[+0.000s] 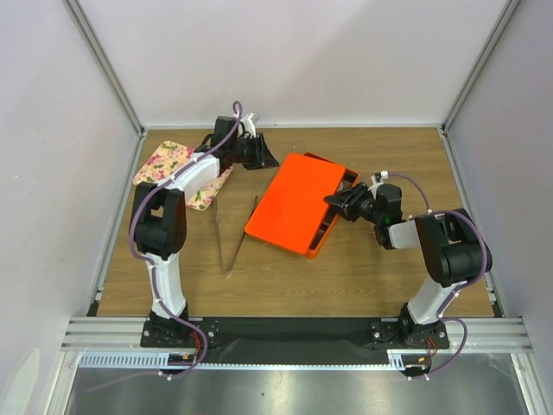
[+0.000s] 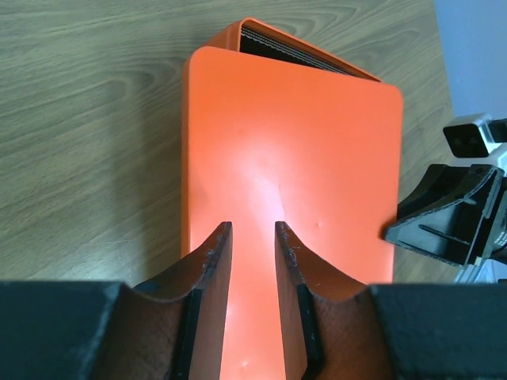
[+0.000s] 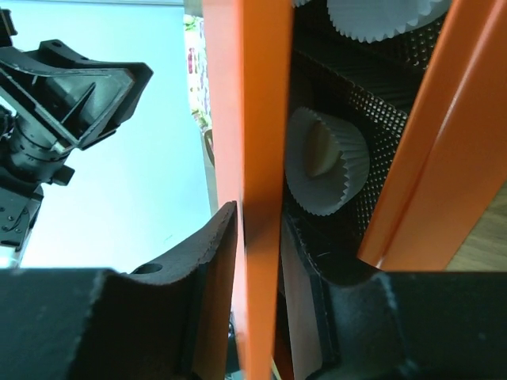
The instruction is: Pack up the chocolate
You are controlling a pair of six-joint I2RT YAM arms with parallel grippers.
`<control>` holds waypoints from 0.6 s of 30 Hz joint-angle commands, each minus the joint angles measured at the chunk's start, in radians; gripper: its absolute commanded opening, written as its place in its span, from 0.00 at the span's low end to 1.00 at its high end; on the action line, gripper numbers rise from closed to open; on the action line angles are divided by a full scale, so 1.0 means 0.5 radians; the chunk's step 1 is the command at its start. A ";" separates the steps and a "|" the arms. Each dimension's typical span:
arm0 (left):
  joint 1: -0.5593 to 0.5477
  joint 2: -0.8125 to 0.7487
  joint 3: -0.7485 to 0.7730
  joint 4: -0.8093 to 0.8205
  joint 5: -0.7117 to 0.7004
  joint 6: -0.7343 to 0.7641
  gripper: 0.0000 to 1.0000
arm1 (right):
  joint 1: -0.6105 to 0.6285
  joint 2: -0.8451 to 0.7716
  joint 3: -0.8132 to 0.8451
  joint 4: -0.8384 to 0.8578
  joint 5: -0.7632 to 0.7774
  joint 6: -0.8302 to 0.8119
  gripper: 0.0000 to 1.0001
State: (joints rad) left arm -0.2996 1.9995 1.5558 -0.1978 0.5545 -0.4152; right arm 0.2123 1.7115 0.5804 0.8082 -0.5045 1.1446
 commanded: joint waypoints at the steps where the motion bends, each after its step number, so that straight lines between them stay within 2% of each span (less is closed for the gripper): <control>1: 0.010 -0.007 0.082 0.012 -0.038 0.079 0.34 | -0.001 0.028 0.023 0.191 0.000 0.036 0.33; 5: 0.010 -0.017 0.076 0.006 -0.044 0.082 0.35 | -0.014 0.013 -0.056 0.338 0.055 0.079 0.29; 9: 0.007 -0.035 0.073 0.003 -0.044 0.070 0.36 | -0.023 -0.002 -0.090 0.390 0.101 0.085 0.15; 14: 0.010 -0.054 0.051 -0.012 -0.054 0.070 0.38 | -0.053 0.004 -0.136 0.488 0.107 0.122 0.06; 18: 0.010 -0.093 0.002 -0.003 -0.057 0.067 0.39 | -0.105 0.044 -0.213 0.791 0.076 0.226 0.03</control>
State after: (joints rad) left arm -0.2996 2.0018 1.5558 -0.2111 0.5327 -0.4061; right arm 0.1818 1.7229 0.4942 1.0042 -0.4770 1.2137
